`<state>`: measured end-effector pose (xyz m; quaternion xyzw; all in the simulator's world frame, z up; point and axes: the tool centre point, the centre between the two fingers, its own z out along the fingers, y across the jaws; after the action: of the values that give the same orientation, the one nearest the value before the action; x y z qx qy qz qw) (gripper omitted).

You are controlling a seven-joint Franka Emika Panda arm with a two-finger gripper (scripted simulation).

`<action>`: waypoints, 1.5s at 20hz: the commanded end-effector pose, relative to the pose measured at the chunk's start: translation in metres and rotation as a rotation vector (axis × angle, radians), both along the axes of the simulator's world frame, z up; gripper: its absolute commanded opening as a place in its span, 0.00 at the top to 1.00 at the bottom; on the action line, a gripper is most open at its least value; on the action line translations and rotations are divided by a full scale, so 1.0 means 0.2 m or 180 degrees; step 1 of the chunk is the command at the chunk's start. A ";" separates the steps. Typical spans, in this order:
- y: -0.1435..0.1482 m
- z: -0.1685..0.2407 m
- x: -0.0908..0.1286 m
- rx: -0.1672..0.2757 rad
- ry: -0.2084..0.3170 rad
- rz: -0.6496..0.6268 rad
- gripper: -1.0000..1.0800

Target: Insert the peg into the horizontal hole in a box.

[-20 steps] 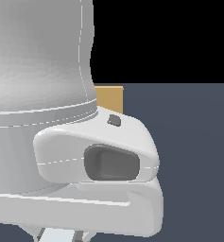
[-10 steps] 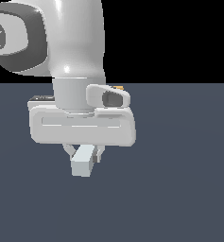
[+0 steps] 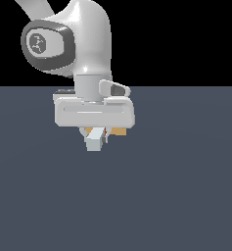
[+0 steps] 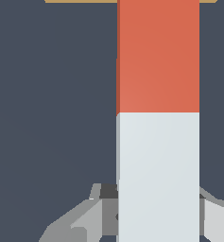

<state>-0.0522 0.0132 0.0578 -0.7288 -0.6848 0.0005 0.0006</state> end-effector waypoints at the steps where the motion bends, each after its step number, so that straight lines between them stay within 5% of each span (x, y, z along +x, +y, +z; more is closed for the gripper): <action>1: 0.06 0.01 0.01 -0.0001 -0.0005 -0.0005 1.00; 23: 0.11 0.02 0.02 0.0001 -0.0002 0.0005 1.00; 30: 0.26 0.02 0.02 0.0001 -0.0004 0.0005 1.00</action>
<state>-0.0488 0.0557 0.0607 -0.7288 -0.6847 0.0009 0.0008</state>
